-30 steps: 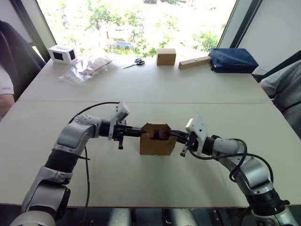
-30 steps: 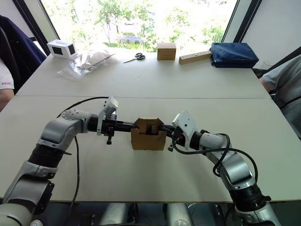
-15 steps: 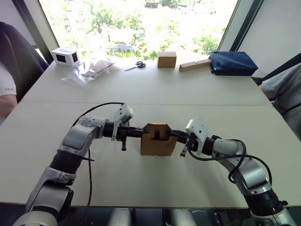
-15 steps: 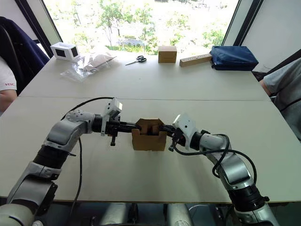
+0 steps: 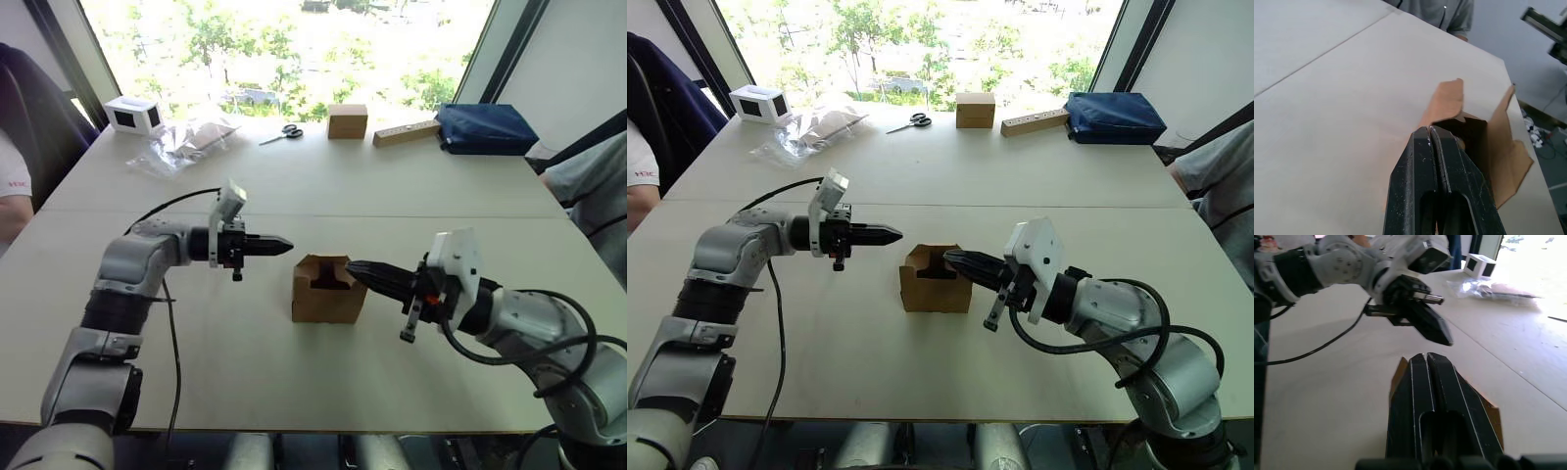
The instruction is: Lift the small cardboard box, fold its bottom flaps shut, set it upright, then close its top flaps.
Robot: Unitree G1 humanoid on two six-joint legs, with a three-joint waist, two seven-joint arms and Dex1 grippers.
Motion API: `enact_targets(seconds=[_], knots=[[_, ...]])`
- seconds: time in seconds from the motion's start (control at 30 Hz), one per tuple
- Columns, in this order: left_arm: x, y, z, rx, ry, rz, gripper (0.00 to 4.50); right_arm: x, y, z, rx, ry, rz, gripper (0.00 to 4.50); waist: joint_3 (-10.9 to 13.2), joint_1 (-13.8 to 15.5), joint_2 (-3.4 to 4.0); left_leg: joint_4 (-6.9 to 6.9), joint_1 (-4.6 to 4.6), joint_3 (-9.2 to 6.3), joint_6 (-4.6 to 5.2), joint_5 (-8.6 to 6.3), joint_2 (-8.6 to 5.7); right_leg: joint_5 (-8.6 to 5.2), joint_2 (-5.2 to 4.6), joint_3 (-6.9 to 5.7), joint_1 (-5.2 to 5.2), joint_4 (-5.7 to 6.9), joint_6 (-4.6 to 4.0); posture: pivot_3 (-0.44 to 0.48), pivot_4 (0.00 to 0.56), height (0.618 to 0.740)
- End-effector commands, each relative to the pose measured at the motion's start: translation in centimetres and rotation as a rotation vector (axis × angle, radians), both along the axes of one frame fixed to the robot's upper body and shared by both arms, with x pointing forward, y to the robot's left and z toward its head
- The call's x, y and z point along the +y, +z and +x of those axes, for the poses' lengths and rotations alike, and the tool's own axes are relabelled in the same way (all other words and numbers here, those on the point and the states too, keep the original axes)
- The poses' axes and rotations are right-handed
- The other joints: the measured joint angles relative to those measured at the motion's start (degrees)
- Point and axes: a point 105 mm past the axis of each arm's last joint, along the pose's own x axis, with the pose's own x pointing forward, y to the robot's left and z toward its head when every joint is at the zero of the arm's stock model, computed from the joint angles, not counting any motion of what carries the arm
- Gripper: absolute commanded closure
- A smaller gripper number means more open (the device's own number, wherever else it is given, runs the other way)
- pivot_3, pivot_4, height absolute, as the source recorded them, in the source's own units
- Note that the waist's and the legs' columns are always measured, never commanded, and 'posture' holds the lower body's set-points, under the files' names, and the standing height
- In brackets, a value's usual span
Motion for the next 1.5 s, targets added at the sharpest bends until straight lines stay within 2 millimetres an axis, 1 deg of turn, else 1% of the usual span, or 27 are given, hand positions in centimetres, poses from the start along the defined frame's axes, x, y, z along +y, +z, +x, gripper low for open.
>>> enact_targets(seconds=[0.03, 0.1, 0.17, 0.23, 0.37, 0.5, 0.63, 0.77, 0.93, 1.13, 1.2, 1.27, 1.3, 1.33, 1.4, 1.43, 1.5], knots=[[-0.8, -0.2, 2.0, -0.034, 0.032, 0.005, 4.47, 1.1, -0.7, -1.1, 0.023, 0.085, -0.067, 4.5, 0.0, 0.0, -0.02, 0.0, -0.01, 0.01, 0.0, 0.0, -0.01, 0.0, 0.0, 0.0, 0.0, -0.02, 0.0, 0.0, 0.15, 0.74], [-2.7, -1.1, 2.6, -0.022, 0.004, 0.007, 4.47, 1.4, -2.0, -0.6, 0.059, 0.103, -0.102, 4.5, 0.0, 0.0, -0.04, 0.0, -0.01, 0.02, 0.0, 0.0, -0.05, 0.0, -0.02, 0.0, 0.02, -0.04, 0.0, 0.0, 0.15, 0.74], [-4.7, -2.8, 2.5, -0.012, -0.054, 0.038, 4.47, 1.6, -3.2, 0.0, 0.075, 0.112, -0.143, 4.5, 0.0, 0.1, -0.05, 0.01, -0.02, 0.02, 0.01, -0.01, -0.07, 0.0, -0.03, 0.0, 0.04, -0.07, 0.0, 0.0, 0.15, 0.74], [-5.5, -3.5, 2.3, -0.007, -0.092, 0.05, 4.47, 1.8, -3.5, 0.5, 0.072, 0.111, -0.149, 4.5, 0.0, -0.1, -0.07, 0.01, -0.03, 0.04, 0.02, -0.01, -0.19, 0.0, -0.03, 0.01, 0.04, -0.09, 0.0, 0.0, 0.15, 0.74], [-6.5, -3.8, 2.0, 0.011, -0.147, 0.04, 4.47, 2.1, -3.6, 1.4, 0.059, 0.094, -0.136, 4.5, 0.1, -0.4, -0.13, 0.01, -0.24, 0.08, 0.09, -0.05, -0.1, 0.02, 0.08, 0.05, -0.26, -0.05, 0.03, 0.0, 0.15, 0.74], [-6.9, -4.2, 1.5, 0.016, -0.194, 0.052, 4.47, 2.1, -3.9, 1.8, 0.059, 0.085, -0.127, 4.5, 0.1, -0.2, -0.12, -0.03, -0.25, -0.03, 0.09, -0.05, -0.02, 0.04, 0.19, -0.05, -0.31, 0.02, 0.07, 0.0, 0.15, 0.74], [-7.0, -4.3, 1.4, 0.016, -0.198, 0.045, 4.47, 2.1, -4.6, 2.6, 0.071, 0.059, -0.125, 4.5, 0.1, -0.2, -0.12, -0.02, -0.28, 0.01, 0.09, -0.05, -0.01, 0.01, 0.09, -0.03, -0.29, -0.02, 0.02, 0.0, 0.15, 0.74], [-6.7, -4.5, 1.0, 0.026, -0.212, 0.038, 4.47, 2.5, -6.7, 3.6, 0.099, 0.04, -0.15, 4.5, 0.1, -0.3, -0.12, 0.02, -0.28, 0.04, 0.09, -0.05, -0.02, 0.02, 0.0, 0.0, -0.26, -0.03, 0.03, 0.0, 0.15, 0.74], [-6.3, -4.9, 0.9, 0.032, -0.207, 0.044, 4.47, 2.4, -7.7, 4.2, 0.104, 0.03, -0.173, 4.5, 0.1, -0.2, -0.12, 0.02, -0.28, 0.0, 0.09, -0.05, -0.02, 0.05, 0.07, -0.02, -0.27, -0.01, 0.08, 0.0, 0.15, 0.74], [-5.4, -5.3, 1.1, 0.027, -0.16, 0.053, 4.47, 2.5, -8.4, 4.2, 0.107, 0.039, -0.205, 4.5, 0.1, -0.3, -0.12, 0.02, -0.22, 0.01, 0.09, -0.05, -0.01, 0.05, 0.05, -0.01, -0.21, -0.01, 0.08, 0.0, 0.15, 0.74], [-5.1, -5.0, 1.4, 0.022, -0.141, 0.043, 4.47, 2.5, -8.4, 4.2, 0.104, 0.042, -0.206, 4.5, 0.1, -0.2, -0.12, 0.02, -0.21, 0.01, 0.09, -0.05, -0.01, 0.05, 0.05, -0.01, -0.21, -0.01, 0.08, 0.0, 0.15, 0.74], [-4.6, -4.2, 1.6, 0.007, -0.121, 0.02, 4.47, 2.4, -8.2, 4.3, 0.1, 0.038, -0.201, 4.5, 0.1, -0.2, -0.11, 0.02, -0.21, 0.0, 0.09, -0.05, 0.0, 0.05, 0.05, -0.02, -0.21, 0.01, 0.08, 0.0, 0.15, 0.74], [-4.5, -2.6, 1.5, 0.002, -0.121, -0.028, 4.47, 2.3, -7.9, 4.4, 0.098, 0.031, -0.191, 4.5, 0.1, -0.2, -0.12, 0.02, -0.21, 0.01, 0.09, -0.05, 0.0, 0.05, 0.05, -0.02, -0.21, 0.01, 0.08, 0.0, 0.15, 0.74], [-4.3, -0.3, 1.1, -0.027, -0.14, -0.08, 4.47, 2.1, -7.5, 4.4, 0.094, 0.024, -0.178, 4.5, 0.1, -0.3, -0.12, 0.02, -0.21, 0.0, 0.09, -0.05, 0.0, 0.05, 0.05, -0.02, -0.21, 0.01, 0.08, 0.0, 0.15, 0.74], [-4.3, 2.8, -0.2, -0.069, -0.177, -0.137, 4.47, 1.8, -7.2, 4.3, 0.092, 0.016, -0.166, 4.5, 0.1, -0.3, -0.12, 0.02, -0.23, 0.01, 0.09, -0.05, 0.02, 0.05, 0.05, -0.01, -0.24, 0.01, 0.08, 0.0, 0.15, 0.74], [-4.1, 4.0, -1.0, -0.078, -0.197, -0.155, 4.47, 1.6, -7.2, 4.2, 0.091, 0.014, -0.17, 4.5, 0.1, -0.3, -0.12, 0.02, -0.24, -0.01, 0.09, -0.05, 0.05, 0.08, 0.04, -0.01, -0.24, 0.02, 0.13, 0.0, 0.15, 0.74], [-3.9, 4.9, -2.2, -0.083, -0.221, -0.155, 4.47, 1.6, -7.3, 4.1, 0.093, 0.014, -0.173, 4.5, 0.1, -0.3, -0.1, 0.01, -0.25, -0.01, 0.09, -0.05, 0.05, 0.11, 0.02, 0.0, -0.24, 0.02, 0.18, 0.0, 0.15, 0.74]])
